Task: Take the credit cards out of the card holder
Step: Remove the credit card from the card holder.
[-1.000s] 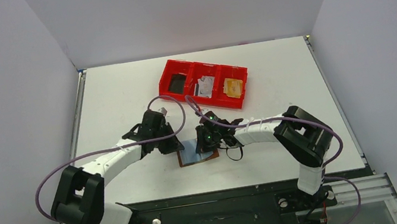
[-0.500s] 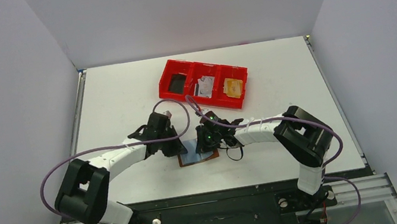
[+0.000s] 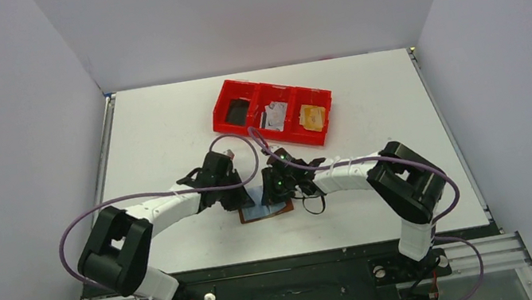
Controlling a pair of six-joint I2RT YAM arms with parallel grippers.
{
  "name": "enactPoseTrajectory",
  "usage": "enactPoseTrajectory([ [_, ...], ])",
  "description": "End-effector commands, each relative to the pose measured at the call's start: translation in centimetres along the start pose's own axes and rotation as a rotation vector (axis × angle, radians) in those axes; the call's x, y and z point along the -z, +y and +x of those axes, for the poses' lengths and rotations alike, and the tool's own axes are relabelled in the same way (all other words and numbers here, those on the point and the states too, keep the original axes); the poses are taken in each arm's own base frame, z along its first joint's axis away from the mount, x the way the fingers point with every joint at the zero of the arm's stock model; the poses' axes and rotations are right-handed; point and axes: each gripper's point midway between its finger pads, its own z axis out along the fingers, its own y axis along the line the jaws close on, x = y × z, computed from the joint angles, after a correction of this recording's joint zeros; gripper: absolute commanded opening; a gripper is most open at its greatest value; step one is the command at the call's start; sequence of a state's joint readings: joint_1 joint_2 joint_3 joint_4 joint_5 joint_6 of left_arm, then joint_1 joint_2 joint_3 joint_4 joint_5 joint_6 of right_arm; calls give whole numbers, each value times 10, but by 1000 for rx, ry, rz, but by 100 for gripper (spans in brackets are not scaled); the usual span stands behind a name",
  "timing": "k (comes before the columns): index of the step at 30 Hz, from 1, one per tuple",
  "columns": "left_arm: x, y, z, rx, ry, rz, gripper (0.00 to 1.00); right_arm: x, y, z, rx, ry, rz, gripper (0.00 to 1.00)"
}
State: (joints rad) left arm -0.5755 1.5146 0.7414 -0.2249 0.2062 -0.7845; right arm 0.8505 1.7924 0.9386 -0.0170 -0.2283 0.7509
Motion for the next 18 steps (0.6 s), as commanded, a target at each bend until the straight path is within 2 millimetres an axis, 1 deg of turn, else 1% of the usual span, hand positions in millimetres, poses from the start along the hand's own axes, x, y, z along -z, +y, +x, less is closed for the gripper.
enactPoseTrajectory([
  [1, -4, -8, -8, -1, -31, 24, 0, 5, -8, -3, 11, 3, 60, 15],
  [2, -5, -8, -8, 2, -31, 22, 0, 6, -7, -4, 11, -1, 62, 21],
  [3, -5, -8, -7, 3, -31, 22, 0, 10, -3, -9, 12, -15, 52, 24],
  [5, -6, -8, -8, 5, -33, 23, 0, 17, 2, -16, 12, -35, 45, 34],
  [7, -6, -7, -8, 8, -35, 21, 0, 23, 7, -22, 9, -54, 36, 39],
  [11, -8, -6, -8, 11, -36, 17, 0, 34, 14, -33, -1, -87, 21, 42],
  [16, -12, -8, -7, 14, -29, 24, 0, 47, 17, -43, -22, -124, 7, 44],
  [18, -13, -10, -7, 13, -28, 29, 0, 51, 16, -47, -25, -137, 20, 44],
])
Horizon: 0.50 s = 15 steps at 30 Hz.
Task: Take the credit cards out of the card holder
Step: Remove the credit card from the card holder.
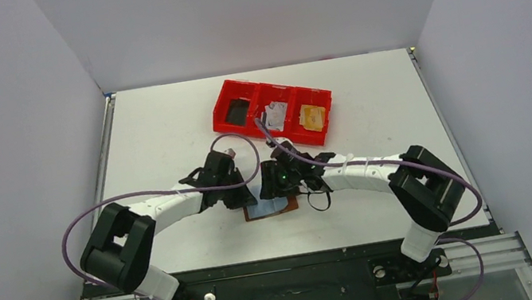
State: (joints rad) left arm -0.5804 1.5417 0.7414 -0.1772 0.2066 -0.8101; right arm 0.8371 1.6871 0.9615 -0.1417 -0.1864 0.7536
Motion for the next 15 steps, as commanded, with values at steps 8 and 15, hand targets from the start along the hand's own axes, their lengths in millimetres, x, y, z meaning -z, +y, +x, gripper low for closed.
enactPoseTrajectory([
  [8, -1, -23, -9, -13, -28, 61, 0, 22, 2, -24, -10, -101, 32, 42],
  [15, 2, -44, -13, -32, -34, 123, 0, 31, 0, -27, -13, -129, 39, 41],
])
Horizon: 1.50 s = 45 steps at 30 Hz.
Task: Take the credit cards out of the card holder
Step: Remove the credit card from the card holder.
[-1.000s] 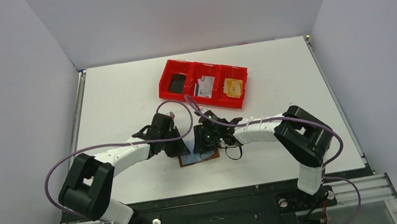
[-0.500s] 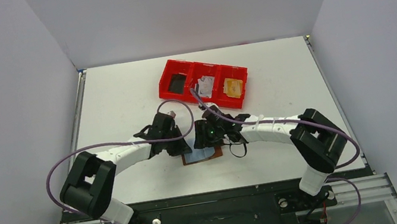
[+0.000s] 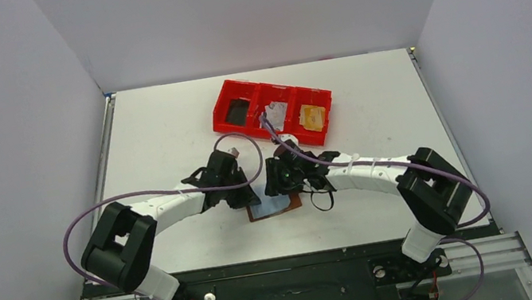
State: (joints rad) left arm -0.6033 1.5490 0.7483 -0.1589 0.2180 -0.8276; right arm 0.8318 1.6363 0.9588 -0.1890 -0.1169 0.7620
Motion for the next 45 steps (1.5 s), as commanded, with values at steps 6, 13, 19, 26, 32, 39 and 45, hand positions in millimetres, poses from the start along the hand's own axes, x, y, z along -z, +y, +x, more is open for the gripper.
enactPoseTrajectory([
  [6, 4, -45, -21, -30, -51, 131, 0, 23, 7, -20, -6, -96, -11, 40],
  [13, -3, -61, -26, -37, -47, 162, 0, 29, 3, -23, -10, -115, 1, 41],
  [19, -6, -75, -31, -41, -47, 193, 0, 43, -5, -28, -24, -156, 22, 40],
  [26, -12, -94, -34, -46, -31, 236, 0, 62, -22, -41, -58, -243, 81, 41],
  [32, -19, -109, -36, -52, -24, 271, 0, 79, -35, -47, -85, -303, 111, 41],
  [39, -32, -125, -33, -70, 0, 291, 1, 89, -42, -51, -91, -330, 132, 41],
  [45, -38, -141, -34, -80, 10, 316, 8, 97, -46, -53, -96, -349, 141, 41],
])
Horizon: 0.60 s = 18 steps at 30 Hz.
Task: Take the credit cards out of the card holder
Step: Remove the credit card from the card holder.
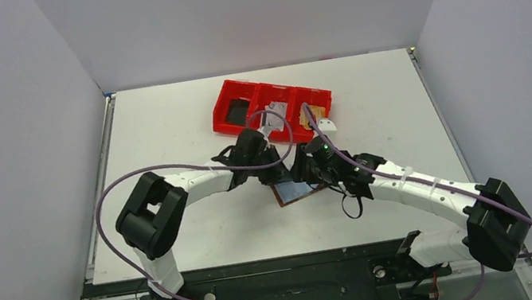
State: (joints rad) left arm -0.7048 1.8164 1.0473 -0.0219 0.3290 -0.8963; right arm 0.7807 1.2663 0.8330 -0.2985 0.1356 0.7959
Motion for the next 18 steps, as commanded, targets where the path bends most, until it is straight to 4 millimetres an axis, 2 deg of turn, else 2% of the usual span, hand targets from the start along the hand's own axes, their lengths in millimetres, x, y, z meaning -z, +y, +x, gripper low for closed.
enactPoseTrajectory([
  [1, -4, -36, -16, -34, -31, 96, 9, 11, -6, -15, -15, -65, 15, 41],
  [9, -11, -59, -30, -58, -39, 147, 16, 19, -10, -21, -17, -84, 27, 41],
  [18, -38, -58, -34, -69, 8, 152, 17, 24, -25, -22, -24, -93, 64, 42],
])
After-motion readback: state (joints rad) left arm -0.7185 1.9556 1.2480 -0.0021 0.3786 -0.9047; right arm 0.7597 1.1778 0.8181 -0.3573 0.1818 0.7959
